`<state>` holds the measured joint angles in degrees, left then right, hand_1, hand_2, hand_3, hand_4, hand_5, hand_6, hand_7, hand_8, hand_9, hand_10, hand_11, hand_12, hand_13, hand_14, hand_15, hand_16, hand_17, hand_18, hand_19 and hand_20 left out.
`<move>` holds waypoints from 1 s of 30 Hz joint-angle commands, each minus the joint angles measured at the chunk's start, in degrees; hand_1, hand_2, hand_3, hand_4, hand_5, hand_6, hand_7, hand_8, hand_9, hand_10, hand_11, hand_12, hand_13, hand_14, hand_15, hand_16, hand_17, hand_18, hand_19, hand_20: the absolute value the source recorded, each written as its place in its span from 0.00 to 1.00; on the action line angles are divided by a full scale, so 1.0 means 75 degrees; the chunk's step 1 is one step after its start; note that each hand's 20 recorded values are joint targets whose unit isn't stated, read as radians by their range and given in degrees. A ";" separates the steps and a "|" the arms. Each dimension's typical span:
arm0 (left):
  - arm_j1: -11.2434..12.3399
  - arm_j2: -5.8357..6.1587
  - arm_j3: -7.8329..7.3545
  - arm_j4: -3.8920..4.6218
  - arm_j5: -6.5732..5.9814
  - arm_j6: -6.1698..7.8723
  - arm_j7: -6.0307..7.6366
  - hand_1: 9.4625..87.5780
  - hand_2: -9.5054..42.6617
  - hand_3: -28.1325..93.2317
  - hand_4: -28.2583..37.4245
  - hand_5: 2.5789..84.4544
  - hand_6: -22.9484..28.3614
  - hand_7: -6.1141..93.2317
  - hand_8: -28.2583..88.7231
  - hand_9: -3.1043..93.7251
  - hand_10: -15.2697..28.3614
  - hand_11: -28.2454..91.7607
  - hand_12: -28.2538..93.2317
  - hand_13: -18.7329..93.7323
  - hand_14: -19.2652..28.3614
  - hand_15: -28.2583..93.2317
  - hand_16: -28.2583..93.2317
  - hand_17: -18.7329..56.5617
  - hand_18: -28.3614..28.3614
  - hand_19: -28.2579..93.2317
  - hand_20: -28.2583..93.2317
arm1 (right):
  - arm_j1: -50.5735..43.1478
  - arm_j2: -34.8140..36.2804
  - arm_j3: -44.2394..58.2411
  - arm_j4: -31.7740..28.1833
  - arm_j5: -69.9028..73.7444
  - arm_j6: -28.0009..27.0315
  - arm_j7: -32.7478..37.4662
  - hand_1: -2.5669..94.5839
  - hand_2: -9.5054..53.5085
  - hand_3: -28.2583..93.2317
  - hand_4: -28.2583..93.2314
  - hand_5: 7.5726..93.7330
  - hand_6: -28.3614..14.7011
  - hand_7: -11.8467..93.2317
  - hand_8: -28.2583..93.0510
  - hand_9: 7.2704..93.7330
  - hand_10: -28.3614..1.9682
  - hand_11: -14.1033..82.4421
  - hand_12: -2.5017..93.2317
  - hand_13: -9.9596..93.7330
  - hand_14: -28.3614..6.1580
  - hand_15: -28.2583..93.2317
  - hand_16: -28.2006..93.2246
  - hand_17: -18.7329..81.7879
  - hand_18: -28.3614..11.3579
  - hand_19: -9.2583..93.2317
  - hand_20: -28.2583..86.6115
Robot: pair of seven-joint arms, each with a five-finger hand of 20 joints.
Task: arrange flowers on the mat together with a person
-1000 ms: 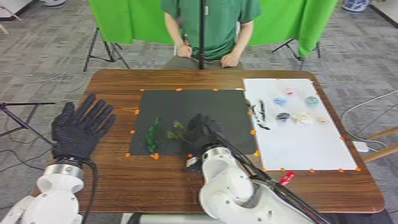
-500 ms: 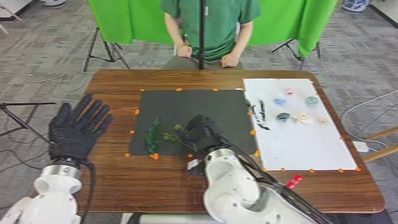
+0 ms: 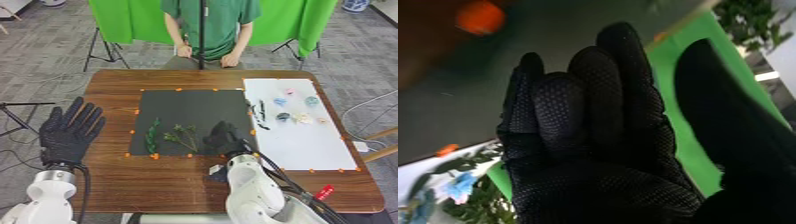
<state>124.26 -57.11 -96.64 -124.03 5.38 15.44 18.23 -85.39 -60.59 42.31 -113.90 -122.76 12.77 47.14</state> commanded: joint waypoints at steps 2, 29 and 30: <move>0.0062 -0.0034 0.0186 0.0057 -0.0152 -0.0103 -0.0061 0.21 0.49 0.83 0.00 0.50 0.59 0.18 0.16 0.43 0.69 0.39 0.30 0.42 0.71 0.49 0.17 0.18 0.76 0.54 0.34 | 0.0124 -0.0043 -0.0519 -0.0186 0.0183 -0.0661 -0.0183 0.54 0.22 0.83 0.04 0.72 0.54 0.41 0.29 0.67 0.37 0.62 0.57 0.61 0.25 0.85 0.57 0.43 0.08 0.89 0.43; 0.0272 -0.0126 -0.0076 -0.0013 -0.0190 -0.0096 0.0077 0.21 0.50 0.83 0.00 0.50 0.59 0.18 0.16 0.43 0.69 0.40 0.30 0.42 0.71 0.49 0.17 0.18 0.76 0.54 0.34 | -0.0518 0.0545 0.0919 -0.0477 0.1167 0.1891 -0.0857 0.32 0.30 0.86 0.08 0.67 0.50 0.35 0.14 0.62 0.25 0.68 0.40 0.58 0.18 0.84 0.53 0.40 0.05 0.88 0.37; 0.0257 -0.0130 -0.0089 -0.0002 -0.0161 -0.0110 0.0063 0.21 0.50 0.83 0.00 0.50 0.59 0.18 0.16 0.43 0.69 0.40 0.30 0.42 0.71 0.49 0.17 0.17 0.76 0.54 0.34 | -0.0623 0.0649 0.1170 -0.0450 0.1707 0.2257 -0.1529 0.31 0.31 0.87 0.08 0.64 0.48 0.33 0.14 0.61 0.24 0.66 0.38 0.56 0.18 0.83 0.51 0.39 0.07 0.87 0.36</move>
<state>124.51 -57.67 -96.40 -124.09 4.58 15.04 17.91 -87.90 -60.56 44.33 -116.80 -121.16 12.73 47.17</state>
